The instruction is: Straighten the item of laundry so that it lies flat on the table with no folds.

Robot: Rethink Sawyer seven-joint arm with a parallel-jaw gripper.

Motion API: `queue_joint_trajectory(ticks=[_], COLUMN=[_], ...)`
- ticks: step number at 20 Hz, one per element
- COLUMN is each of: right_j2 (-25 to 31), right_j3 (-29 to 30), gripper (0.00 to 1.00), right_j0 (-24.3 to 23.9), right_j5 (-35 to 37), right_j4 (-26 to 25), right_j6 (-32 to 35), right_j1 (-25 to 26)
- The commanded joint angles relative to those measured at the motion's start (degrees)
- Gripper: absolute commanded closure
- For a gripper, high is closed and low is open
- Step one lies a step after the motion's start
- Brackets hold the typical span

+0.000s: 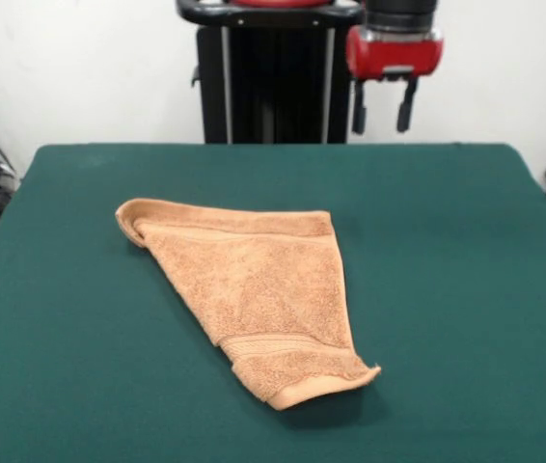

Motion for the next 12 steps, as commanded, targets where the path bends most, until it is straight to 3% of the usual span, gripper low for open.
queue_joint_trajectory(ticks=[1,6,9,12], right_j2=[6.5,8.4,9.4,9.3], right_j3=[-1.7,0.7,0.4,-0.6], gripper=[0.00,0.00,0.00,0.00], right_j0=[-3.0,-7.4,-7.2,-6.8], right_j5=[-2.6,-3.3,-1.2,-1.0], right_j4=[-3.0,-6.4,-6.2,-6.5], right_j6=[6.2,5.2,5.5,5.7], right_j1=[3.3,0.9,-2.0,-1.7])
